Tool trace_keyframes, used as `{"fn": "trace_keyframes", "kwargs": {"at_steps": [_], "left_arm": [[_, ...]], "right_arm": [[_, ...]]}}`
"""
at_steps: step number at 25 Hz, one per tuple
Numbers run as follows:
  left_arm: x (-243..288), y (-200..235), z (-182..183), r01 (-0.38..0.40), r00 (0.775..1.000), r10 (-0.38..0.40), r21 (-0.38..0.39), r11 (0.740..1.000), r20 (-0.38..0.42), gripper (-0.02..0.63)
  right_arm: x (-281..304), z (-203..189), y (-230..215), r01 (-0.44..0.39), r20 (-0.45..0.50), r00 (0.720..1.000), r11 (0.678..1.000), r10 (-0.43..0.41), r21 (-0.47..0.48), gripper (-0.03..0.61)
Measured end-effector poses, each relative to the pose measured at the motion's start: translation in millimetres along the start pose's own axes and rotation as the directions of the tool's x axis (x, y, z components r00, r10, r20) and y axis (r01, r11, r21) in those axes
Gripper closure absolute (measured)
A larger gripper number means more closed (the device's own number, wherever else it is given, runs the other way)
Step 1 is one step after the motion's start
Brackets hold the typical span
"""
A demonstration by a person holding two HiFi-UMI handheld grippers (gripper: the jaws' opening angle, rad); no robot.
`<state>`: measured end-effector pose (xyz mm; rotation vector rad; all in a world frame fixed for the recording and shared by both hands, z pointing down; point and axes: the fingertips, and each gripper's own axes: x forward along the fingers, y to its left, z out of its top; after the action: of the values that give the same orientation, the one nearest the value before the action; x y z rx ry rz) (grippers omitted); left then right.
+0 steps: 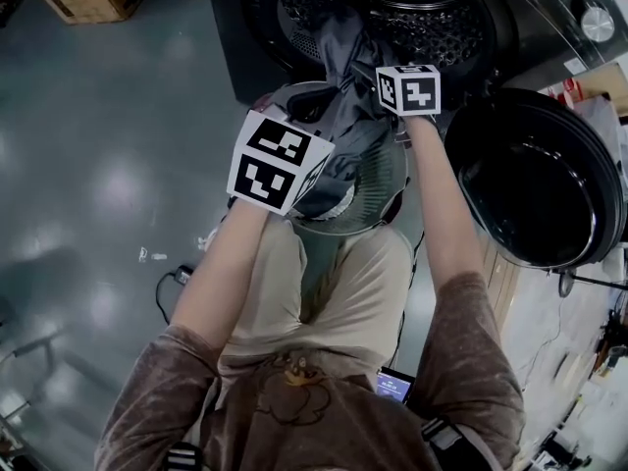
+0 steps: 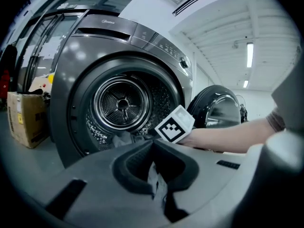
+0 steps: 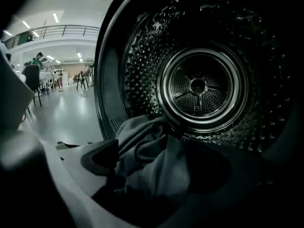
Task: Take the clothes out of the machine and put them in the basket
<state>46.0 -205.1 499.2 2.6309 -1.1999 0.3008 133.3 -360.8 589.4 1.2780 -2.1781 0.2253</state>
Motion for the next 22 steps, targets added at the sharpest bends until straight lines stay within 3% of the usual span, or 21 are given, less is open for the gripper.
{"fn": "trace_keyframes", "kwargs": {"at_steps": [3,7,8,13,14,22], "left_arm": [[1,1,1,0.002,1.000,-0.002,0.003,1.000,0.000,0.611],[2,2,-2,0.002,1.000,-0.002,0.012,1.000,-0.010,0.611],[2,2,-3,0.003,1.000,-0.003,0.011,1.000,-0.012,0.611],[2,4,-3,0.004,1.000,-0.004,-0.002,1.000,-0.013,0.611],[2,4,-3,0.005,1.000,-0.005,-0.004,1.000,-0.012,0.611],[4,4,-3,0.010,1.000,-0.010,-0.011,1.000,-0.008,0.611]], "right_arm": [[24,-14,-9,0.005,-0.093,0.996,1.000,-0.006,-0.007,0.114],[35,-26,-10,0.007,-0.102,0.995,0.999,-0.004,0.034,0.128],[33,-27,-7,0.000,-0.101,0.995,0.999,0.004,0.037,0.155],[16,-31,10,-0.046,-0.075,0.996,0.997,0.050,0.056,0.458],[10,-33,13,-0.049,-0.062,0.997,0.997,0.053,0.055,0.479],[-65,-72,78,-0.178,-0.025,0.984,0.984,0.179,0.020,0.503]]}}
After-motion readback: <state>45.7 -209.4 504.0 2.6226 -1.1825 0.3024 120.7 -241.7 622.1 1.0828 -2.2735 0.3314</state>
